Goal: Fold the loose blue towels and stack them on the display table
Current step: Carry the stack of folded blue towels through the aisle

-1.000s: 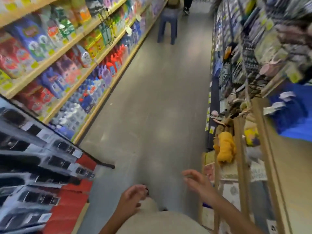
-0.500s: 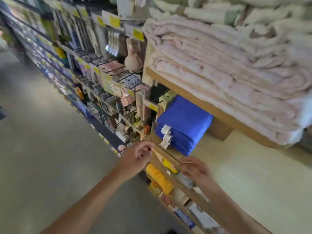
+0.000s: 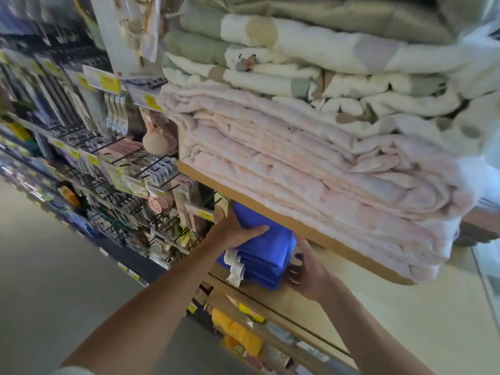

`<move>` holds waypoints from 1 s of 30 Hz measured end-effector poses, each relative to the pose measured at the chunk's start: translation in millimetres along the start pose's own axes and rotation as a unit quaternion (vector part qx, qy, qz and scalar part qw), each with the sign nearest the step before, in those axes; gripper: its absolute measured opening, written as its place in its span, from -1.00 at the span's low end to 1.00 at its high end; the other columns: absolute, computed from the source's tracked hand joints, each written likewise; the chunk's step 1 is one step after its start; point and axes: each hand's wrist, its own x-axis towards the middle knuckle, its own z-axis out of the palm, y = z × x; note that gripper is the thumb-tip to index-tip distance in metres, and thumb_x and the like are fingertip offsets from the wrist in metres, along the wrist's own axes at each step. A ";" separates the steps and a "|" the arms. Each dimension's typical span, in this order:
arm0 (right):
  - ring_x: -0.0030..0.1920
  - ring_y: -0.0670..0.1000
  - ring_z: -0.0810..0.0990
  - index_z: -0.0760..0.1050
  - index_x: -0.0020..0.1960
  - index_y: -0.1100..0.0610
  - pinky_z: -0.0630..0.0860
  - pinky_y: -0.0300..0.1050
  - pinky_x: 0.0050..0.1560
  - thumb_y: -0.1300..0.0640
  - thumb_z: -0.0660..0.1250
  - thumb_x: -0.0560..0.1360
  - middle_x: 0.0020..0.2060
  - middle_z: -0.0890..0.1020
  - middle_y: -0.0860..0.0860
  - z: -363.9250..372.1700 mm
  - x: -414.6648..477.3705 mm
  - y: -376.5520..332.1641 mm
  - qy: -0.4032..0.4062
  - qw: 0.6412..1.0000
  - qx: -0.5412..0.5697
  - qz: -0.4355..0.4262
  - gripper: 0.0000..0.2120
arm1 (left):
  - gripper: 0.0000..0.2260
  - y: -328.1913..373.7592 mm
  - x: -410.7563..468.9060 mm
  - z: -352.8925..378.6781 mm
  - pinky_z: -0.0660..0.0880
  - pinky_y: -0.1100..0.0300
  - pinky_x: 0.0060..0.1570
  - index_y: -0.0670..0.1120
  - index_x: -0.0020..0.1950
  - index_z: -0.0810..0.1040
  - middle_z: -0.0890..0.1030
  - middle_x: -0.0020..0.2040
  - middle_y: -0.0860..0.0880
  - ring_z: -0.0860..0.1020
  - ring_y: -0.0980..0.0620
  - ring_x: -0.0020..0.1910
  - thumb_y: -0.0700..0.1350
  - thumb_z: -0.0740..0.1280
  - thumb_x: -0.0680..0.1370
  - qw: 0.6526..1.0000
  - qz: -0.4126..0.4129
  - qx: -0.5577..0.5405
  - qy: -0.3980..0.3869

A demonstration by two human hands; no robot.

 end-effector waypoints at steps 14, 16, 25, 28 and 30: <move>0.06 0.15 0.74 0.56 0.28 0.06 0.70 0.03 -0.11 -0.18 0.63 0.30 0.08 0.75 0.09 -44.8 -75.4 62.2 -0.001 0.991 0.079 -0.110 -0.35 | 0.02 -1.6 -44.5 81.5 0.57 0.04 0.21 0.15 0.42 0.37 0.54 0.30 0.17 0.56 0.10 0.22 0.59 0.48 0.07 0.984 0.142 -0.105 -0.037; 0.05 0.15 0.75 0.57 0.28 0.06 0.70 0.05 -0.08 -0.18 0.59 0.31 0.08 0.75 0.10 -66.8 -92.7 70.5 0.027 0.987 0.091 -0.130 -0.38 | 0.00 10.7 -58.3 105.4 0.58 0.04 0.19 0.14 0.39 0.38 0.55 0.27 0.18 0.58 0.11 0.20 0.57 0.49 0.07 0.980 0.149 -0.114 -0.073; 0.07 0.13 0.74 0.56 0.33 0.13 0.68 -0.06 -0.11 -0.07 0.59 0.33 0.11 0.74 0.10 -229.5 -223.8 96.4 0.148 0.942 0.158 -0.258 -0.37 | -0.16 127.3 -159.7 266.4 0.53 -0.11 0.27 0.04 0.36 0.47 0.65 0.23 0.06 0.63 0.05 0.21 0.38 0.59 0.20 0.929 0.283 -0.149 -0.186; 0.09 0.12 0.73 0.53 0.37 0.09 0.66 -0.04 -0.07 -0.09 0.60 0.28 0.13 0.73 0.07 -308.5 -279.0 111.6 0.201 0.918 0.176 -0.293 -0.29 | -0.12 175.4 -208.1 339.3 0.56 -0.02 0.24 0.21 0.36 0.38 0.61 0.22 0.21 0.62 0.17 0.17 0.50 0.53 0.14 0.921 0.310 -0.115 -0.205; 0.11 0.13 0.73 0.52 0.37 0.09 0.65 0.01 0.01 -0.12 0.60 0.28 0.14 0.73 0.07 -372.8 -319.1 123.7 0.224 0.905 0.182 -0.311 -0.28 | -0.18 210.4 -247.8 398.7 0.56 0.06 0.22 0.34 0.32 0.36 0.59 0.21 0.28 0.60 0.24 0.15 0.54 0.49 0.13 0.910 0.342 -0.092 -0.217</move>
